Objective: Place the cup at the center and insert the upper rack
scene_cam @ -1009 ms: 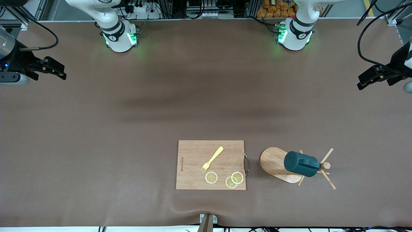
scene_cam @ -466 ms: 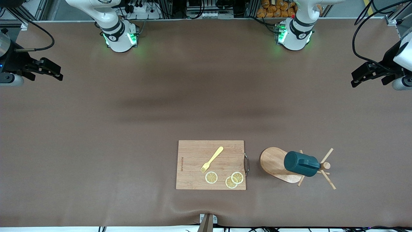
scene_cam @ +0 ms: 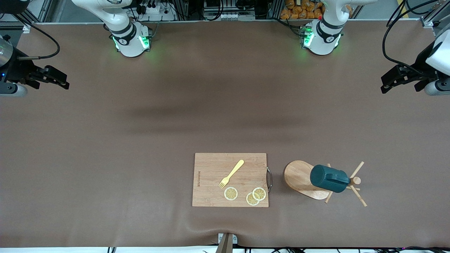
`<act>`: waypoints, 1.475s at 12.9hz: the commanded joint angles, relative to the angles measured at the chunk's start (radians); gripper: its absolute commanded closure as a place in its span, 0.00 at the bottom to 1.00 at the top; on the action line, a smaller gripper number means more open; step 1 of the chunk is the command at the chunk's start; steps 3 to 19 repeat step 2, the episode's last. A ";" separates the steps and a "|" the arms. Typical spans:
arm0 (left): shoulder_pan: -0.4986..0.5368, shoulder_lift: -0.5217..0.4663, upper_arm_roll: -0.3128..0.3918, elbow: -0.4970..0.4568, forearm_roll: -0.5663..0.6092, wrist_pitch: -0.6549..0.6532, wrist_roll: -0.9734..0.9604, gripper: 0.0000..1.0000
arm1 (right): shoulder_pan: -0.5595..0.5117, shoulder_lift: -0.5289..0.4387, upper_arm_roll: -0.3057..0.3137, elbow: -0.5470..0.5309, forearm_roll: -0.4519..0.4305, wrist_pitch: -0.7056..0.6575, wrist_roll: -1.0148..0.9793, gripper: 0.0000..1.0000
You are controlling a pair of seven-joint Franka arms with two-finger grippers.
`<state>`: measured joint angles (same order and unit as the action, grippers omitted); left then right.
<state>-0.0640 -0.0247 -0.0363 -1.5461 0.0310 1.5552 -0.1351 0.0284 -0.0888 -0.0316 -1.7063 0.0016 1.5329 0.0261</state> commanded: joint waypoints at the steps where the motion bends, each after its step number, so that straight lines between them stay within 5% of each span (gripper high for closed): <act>1: -0.007 -0.029 0.003 -0.019 0.004 -0.003 0.006 0.00 | -0.015 -0.023 0.007 -0.023 0.012 0.007 -0.002 0.00; 19: -0.007 -0.029 0.003 -0.019 0.004 -0.003 0.005 0.00 | -0.015 -0.023 0.009 -0.024 0.012 0.010 -0.002 0.00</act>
